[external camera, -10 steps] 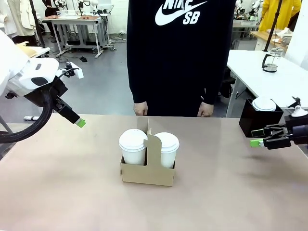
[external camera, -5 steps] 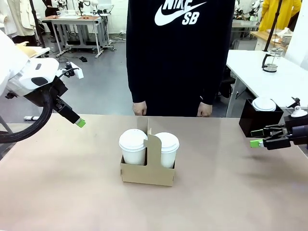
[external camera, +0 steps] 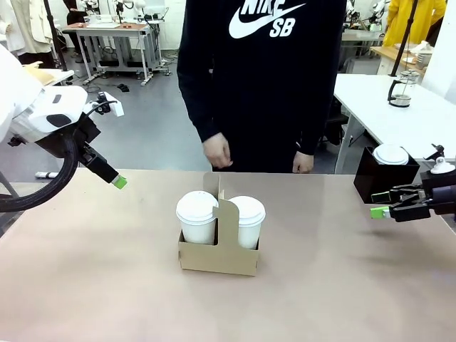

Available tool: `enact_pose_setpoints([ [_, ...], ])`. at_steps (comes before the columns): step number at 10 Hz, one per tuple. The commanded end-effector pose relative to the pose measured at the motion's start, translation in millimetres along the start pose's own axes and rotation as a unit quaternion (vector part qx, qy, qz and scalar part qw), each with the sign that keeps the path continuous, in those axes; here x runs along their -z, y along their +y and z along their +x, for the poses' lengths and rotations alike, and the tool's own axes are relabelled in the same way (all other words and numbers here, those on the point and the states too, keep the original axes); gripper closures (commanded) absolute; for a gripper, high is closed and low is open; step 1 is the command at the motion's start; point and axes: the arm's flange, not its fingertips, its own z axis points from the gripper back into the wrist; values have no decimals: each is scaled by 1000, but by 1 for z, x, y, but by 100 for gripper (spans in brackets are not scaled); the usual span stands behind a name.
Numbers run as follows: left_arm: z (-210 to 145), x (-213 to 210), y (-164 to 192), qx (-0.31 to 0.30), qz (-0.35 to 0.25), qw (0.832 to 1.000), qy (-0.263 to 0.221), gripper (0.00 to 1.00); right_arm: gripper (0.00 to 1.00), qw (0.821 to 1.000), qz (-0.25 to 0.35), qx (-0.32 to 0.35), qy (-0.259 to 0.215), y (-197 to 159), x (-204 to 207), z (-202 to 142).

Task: Pour a drink into a cup and package it in a carrier.
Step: Insert the held 600 ml Paper Cup into the Cup Carrier.

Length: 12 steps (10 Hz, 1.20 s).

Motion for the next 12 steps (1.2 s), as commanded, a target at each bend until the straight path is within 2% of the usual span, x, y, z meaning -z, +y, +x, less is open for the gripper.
enact_pose_setpoints([
  [1,0,1,-1,-6,3,1000,1,0,0,1000,4,-6,-2,1,0,0],
  [12,0,1,-1,-6,3,1000,1,0,0,1000,4,-6,-2,1,0,0],
])
